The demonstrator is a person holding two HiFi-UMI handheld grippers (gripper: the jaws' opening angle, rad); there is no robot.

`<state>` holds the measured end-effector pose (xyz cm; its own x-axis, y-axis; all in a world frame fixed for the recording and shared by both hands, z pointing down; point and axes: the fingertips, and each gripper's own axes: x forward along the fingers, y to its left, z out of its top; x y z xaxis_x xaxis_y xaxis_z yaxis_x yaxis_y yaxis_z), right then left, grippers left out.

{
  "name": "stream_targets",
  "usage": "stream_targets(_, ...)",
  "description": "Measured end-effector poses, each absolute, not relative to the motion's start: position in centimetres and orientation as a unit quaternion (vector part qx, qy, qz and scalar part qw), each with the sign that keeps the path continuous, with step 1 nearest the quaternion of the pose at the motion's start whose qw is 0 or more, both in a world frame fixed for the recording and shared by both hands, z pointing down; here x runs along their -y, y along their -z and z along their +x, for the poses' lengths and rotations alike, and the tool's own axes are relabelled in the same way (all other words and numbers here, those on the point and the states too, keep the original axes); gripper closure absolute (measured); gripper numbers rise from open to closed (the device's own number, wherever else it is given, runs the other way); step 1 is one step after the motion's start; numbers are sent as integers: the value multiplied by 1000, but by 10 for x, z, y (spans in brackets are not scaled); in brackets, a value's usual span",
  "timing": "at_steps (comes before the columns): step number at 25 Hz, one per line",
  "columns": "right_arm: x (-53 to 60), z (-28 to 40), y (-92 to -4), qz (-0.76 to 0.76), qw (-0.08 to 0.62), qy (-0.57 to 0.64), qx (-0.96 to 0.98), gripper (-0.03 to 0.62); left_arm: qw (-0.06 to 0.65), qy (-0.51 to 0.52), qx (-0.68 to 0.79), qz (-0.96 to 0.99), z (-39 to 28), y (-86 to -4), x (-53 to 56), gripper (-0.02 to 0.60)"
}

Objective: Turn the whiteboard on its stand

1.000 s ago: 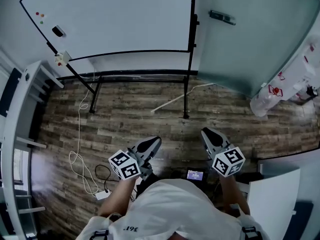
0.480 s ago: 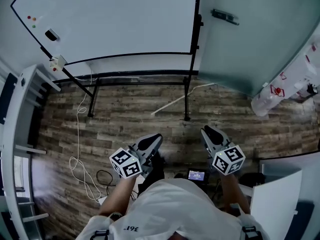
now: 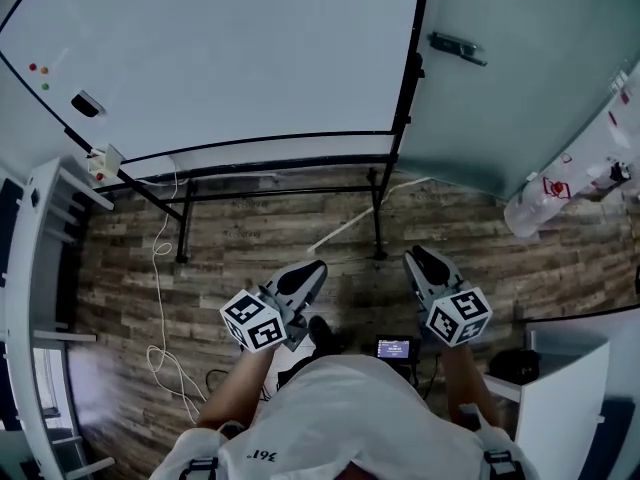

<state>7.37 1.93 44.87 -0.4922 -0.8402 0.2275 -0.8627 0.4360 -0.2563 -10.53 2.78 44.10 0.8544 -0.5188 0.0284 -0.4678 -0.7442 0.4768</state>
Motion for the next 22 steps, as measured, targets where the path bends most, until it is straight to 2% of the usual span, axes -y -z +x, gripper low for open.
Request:
stream_targets(12, 52, 35, -440, 538, 29, -157, 828, 508, 233, 49, 238, 942, -156, -435, 49, 574)
stream_targets(22, 83, 53, -440, 545, 39, -156, 823, 508, 244, 42, 224, 943, -137, -443, 76, 574)
